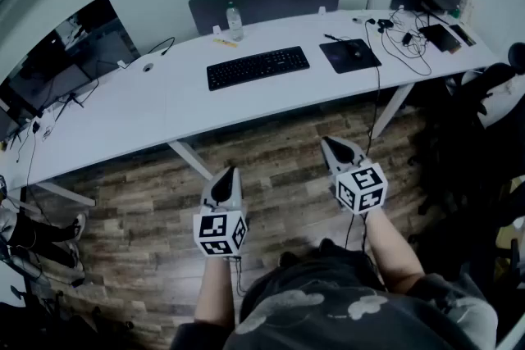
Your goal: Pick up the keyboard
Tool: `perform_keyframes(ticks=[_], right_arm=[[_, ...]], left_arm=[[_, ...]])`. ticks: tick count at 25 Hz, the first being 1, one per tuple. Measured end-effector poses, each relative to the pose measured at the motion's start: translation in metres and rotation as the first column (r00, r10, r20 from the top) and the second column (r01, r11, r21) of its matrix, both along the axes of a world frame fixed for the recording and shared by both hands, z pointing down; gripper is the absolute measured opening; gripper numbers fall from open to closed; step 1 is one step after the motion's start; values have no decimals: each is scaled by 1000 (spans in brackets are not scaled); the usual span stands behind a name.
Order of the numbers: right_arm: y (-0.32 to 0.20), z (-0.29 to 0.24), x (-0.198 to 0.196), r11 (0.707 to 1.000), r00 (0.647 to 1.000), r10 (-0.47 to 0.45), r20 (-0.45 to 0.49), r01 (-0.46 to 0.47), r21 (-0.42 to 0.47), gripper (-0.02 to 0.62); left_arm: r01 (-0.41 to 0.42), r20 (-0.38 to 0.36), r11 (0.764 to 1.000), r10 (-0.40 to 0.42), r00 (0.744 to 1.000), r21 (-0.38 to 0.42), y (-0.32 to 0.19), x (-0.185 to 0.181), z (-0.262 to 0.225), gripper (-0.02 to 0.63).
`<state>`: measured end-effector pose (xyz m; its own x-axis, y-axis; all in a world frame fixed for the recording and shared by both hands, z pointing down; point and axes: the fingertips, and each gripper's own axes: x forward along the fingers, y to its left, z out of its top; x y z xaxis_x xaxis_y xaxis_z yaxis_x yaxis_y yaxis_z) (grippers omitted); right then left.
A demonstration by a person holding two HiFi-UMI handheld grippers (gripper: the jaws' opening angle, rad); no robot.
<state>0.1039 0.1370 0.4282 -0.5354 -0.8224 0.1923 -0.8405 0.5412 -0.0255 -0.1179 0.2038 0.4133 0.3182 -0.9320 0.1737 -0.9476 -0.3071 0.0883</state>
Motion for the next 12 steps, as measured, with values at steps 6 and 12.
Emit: perform_keyframes(ticks=[6, 12], right_arm=[[3, 0, -12, 1000, 1000, 2, -8, -2, 0, 0], [10, 7, -13, 999, 1000, 25, -6, -25, -24, 0]], left_arm=[[-3, -20, 1000, 3, 1000, 1, 3, -10, 6, -1], [-20, -41, 999, 18, 999, -31, 6, -13, 20, 0]])
